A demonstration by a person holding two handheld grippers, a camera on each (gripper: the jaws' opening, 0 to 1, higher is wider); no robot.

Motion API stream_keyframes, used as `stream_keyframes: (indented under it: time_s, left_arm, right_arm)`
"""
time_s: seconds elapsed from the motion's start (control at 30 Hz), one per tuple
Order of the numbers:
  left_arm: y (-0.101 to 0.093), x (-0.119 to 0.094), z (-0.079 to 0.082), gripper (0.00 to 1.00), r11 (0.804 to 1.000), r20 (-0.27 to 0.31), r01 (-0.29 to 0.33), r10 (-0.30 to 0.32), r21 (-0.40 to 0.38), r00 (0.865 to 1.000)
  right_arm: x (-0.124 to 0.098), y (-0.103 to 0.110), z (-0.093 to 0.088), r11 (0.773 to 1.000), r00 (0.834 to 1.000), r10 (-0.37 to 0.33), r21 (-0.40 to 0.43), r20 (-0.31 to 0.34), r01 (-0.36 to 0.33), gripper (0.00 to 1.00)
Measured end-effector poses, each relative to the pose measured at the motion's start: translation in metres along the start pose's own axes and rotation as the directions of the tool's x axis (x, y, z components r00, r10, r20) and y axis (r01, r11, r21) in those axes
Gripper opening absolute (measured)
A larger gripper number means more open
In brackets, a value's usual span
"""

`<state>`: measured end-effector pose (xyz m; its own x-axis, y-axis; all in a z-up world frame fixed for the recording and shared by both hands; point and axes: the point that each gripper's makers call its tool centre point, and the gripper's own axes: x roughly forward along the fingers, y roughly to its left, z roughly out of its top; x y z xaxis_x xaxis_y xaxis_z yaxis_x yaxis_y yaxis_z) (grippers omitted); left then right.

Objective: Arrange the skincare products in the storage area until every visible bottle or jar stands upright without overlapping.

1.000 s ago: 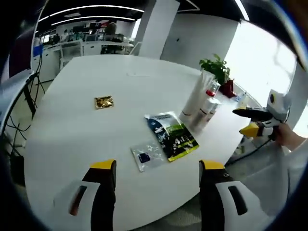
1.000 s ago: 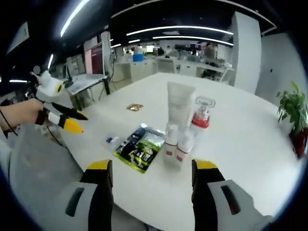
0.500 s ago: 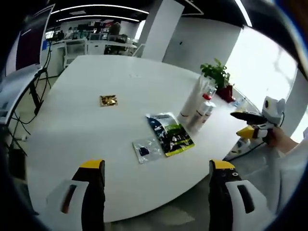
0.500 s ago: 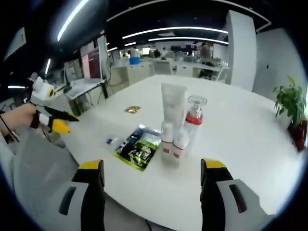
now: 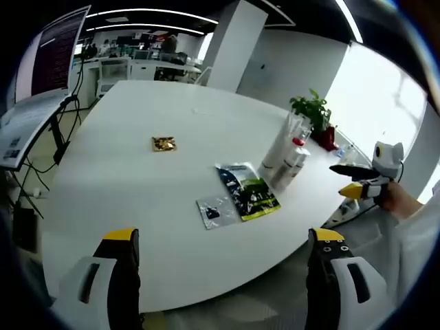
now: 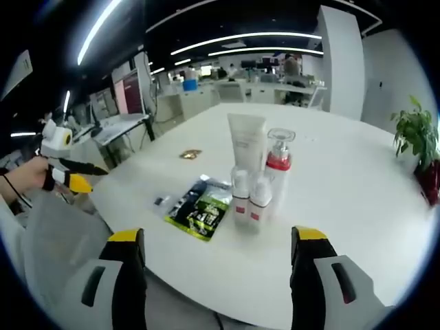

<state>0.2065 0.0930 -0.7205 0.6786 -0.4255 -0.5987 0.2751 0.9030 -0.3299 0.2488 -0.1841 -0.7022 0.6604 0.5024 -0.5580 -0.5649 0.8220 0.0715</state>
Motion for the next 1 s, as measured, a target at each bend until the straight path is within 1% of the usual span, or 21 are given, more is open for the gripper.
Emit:
stream_keyframes:
  time_s: [0.1,0.33,0.73,0.83,1.0]
  left_arm:
    - [0.001,0.001,-0.005,0.95,1.0,-0.024,-0.004,0.004,0.002,1.0]
    - [0.004,0.002,-0.006,0.97,1.0,-0.026,-0.005,0.005,-0.004,1.0]
    - [0.006,0.009,-0.01,0.96,0.999,-0.048,-0.025,0.024,-0.026,0.999]
    - [0.008,0.011,-0.01,0.96,0.999,-0.054,-0.031,0.029,-0.033,0.998]
    - [0.013,0.021,-0.005,0.95,0.999,-0.066,-0.041,0.039,-0.03,0.997]
  right_arm:
    - [0.0,0.0,0.001,1.0,1.0,-0.002,0.0,0.004,0.002,0.85]
    - [0.001,0.005,-0.002,1.0,1.0,0.007,-0.016,-0.014,-0.008,0.86]
    - [0.004,0.003,-0.006,1.0,0.999,0.013,0.005,-0.03,-0.013,0.86]
    - [0.004,0.004,-0.007,1.0,0.999,0.016,0.009,-0.034,-0.015,0.86]
    - [0.004,0.004,-0.008,1.0,0.999,0.022,0.012,-0.041,-0.021,0.86]
